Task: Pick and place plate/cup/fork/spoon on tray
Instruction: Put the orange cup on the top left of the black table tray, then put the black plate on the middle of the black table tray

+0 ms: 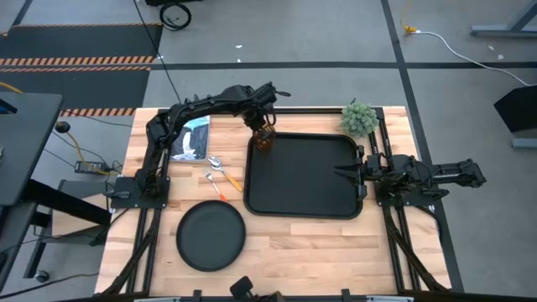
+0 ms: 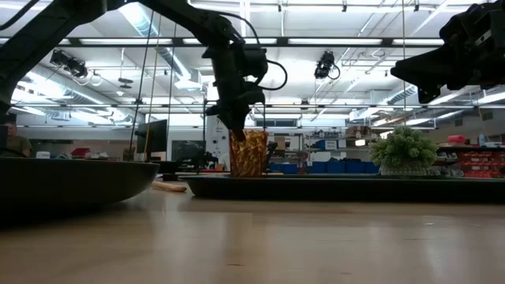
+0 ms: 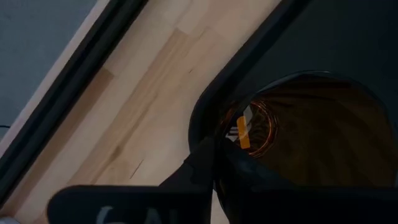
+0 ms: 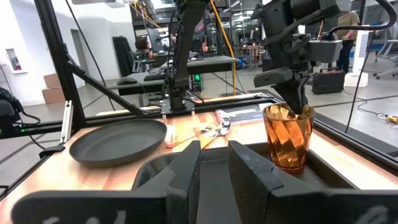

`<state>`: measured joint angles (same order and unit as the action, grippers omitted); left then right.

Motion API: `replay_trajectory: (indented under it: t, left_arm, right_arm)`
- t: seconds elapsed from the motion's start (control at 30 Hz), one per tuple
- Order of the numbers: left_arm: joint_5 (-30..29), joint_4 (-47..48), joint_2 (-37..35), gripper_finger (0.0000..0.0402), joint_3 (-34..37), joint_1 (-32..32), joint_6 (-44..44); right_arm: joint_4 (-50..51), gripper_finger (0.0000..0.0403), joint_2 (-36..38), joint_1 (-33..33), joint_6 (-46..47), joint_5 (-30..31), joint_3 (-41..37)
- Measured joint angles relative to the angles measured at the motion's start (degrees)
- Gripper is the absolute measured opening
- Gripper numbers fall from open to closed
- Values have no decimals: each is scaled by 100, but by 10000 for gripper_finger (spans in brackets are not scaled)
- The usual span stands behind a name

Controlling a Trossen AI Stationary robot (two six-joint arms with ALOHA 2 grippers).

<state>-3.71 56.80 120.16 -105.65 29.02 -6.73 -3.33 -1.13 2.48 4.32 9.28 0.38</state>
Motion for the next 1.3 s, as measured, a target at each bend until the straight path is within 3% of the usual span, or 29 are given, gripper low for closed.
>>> replay_trajectory:
  t: [0.43, 0.6, 0.83, 1.03, 1.3]
  left_arm:
    - [-261, 266, -2, 124, -165, -69, 319]
    - [-492, 1060, -8, 155, -818, -81, 445]
    - [-585, 2120, -150, 160, -1351, -310, 558]
    - [-978, 2143, -691, 150, -438, -825, 816]
    - [-1267, 1374, -1981, 144, 1886, -1544, 932]
  right_arm:
    - [0, 88, 0, 0, 1, 2, -2]
    - [2, 88, 0, 2, 1, 0, 0]
    - [2, 88, 0, 0, 2, 2, -2]
    - [2, 88, 1, 1, 1, 1, -2]
    - [2, 88, 0, 0, 1, 1, -2]
